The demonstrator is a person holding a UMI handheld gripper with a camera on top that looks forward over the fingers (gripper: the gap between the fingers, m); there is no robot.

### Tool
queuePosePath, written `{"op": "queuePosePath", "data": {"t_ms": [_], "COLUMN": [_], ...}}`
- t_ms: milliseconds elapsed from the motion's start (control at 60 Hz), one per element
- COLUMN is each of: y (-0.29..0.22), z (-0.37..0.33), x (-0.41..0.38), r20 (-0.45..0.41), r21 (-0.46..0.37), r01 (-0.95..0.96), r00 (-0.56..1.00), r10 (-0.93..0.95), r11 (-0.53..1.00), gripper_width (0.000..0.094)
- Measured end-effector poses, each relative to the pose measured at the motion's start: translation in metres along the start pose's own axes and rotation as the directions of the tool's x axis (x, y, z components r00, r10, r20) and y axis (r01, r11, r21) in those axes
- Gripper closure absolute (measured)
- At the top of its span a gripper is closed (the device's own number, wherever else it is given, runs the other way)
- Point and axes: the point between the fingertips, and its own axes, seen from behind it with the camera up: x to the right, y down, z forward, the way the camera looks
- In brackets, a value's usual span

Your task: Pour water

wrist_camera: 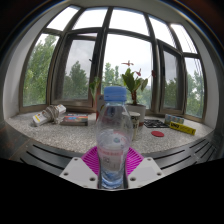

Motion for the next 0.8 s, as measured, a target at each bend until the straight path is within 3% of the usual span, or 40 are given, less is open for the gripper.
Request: {"op": "queuePosePath", "data": {"t_ms": [150, 233, 383, 500, 567, 650, 800], "y": [-0.018, -0.042, -0.125, -0.207, -0.247, -0.287, -0.323], "z": [-0.006, -0.011, -0.016, -0.011, 0.000, 0.019, 0.066], "x": [-0.008, -0.024, -0.070, -0.104, -0.111, -0.112, -0.080], "r20": [0.018, 0.074, 0.253, 0.433, 0.541, 0.628, 0.563], "r21": [0.020, 0.032, 0.097, 0.089, 0.019, -0.151, -0.436], "r01": [-0.010, -0.062, -0.268, -0.525, -0.680, -0.841, -0.900], "r00": [1.000, 0.996, 0.938, 0.786, 0.623, 0.324, -0.255], "r10": [0.009, 0.059, 0.236, 0.442, 0.565, 0.708, 0.786], "r11": [1.000, 0.998, 0.959, 0.846, 0.733, 0.519, 0.021], "gripper_width": [0.0650, 0.0650, 0.0651, 0.0652, 0.0652, 0.0652, 0.0651]}}
